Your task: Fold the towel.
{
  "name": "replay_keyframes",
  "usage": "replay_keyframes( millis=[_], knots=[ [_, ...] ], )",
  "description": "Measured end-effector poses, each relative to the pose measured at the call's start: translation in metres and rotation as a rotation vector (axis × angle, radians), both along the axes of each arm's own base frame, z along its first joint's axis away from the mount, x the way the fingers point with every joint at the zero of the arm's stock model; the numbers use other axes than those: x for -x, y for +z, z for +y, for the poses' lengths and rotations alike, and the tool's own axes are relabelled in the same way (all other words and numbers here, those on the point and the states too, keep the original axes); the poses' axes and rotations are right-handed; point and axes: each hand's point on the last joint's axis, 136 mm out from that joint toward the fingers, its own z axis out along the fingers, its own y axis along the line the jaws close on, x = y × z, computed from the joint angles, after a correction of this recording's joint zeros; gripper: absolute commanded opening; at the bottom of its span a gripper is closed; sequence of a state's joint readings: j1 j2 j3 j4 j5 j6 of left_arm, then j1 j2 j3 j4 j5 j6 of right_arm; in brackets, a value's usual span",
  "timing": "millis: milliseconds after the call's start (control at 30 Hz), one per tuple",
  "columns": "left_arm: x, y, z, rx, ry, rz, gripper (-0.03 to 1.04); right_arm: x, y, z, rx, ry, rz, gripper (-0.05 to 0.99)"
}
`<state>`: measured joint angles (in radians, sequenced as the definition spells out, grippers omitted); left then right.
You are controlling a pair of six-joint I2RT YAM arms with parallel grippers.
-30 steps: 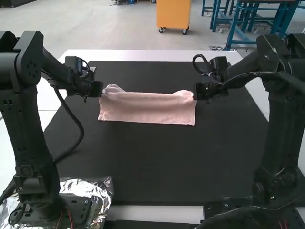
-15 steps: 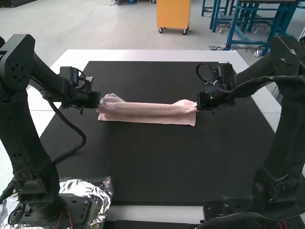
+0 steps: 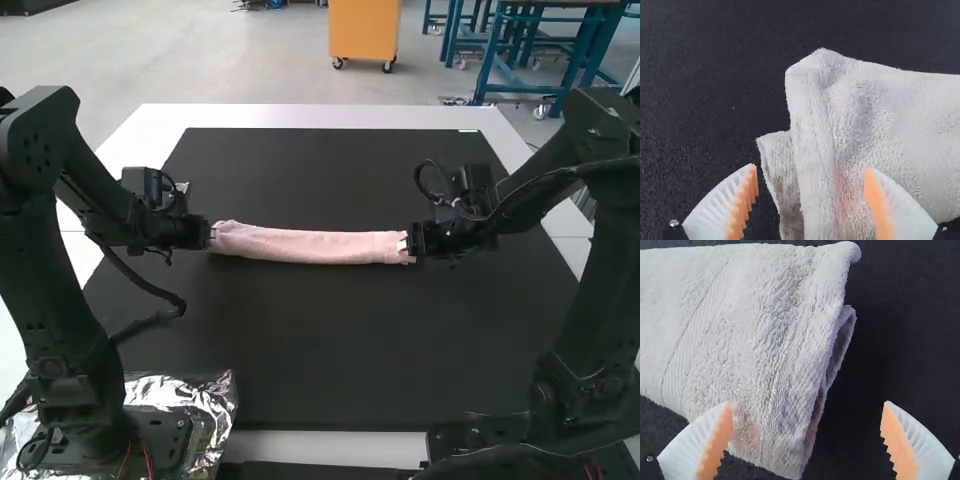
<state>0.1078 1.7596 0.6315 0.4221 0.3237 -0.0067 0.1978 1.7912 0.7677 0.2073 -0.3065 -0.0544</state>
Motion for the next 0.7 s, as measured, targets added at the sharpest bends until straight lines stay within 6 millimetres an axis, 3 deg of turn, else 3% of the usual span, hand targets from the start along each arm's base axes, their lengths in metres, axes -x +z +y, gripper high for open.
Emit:
replay_keyframes(
  millis=[67, 400, 567, 700],
  knots=[
    [0.001, -0.002, 0.003, 0.008, 0.02, 0.013, 0.97, -0.001, 0.001, 0.0, 0.002, -0.005, 0.001, 0.91],
    [-0.005, 0.005, 0.02, 0.076, 0.104, 0.017, 0.97, -0.023, 0.022, 0.004, -0.021, -0.028, -0.039, 0.91],
    [-0.009, 0.009, 0.02, 0.098, 0.113, 0.014, 0.97, -0.022, 0.019, 0.007, -0.017, -0.025, -0.035, 0.91],
    [-0.008, 0.008, 0.02, 0.111, 0.12, 0.025, 0.97, -0.019, 0.002, 0.011, -0.009, -0.016, -0.006, 0.91]
  ],
)
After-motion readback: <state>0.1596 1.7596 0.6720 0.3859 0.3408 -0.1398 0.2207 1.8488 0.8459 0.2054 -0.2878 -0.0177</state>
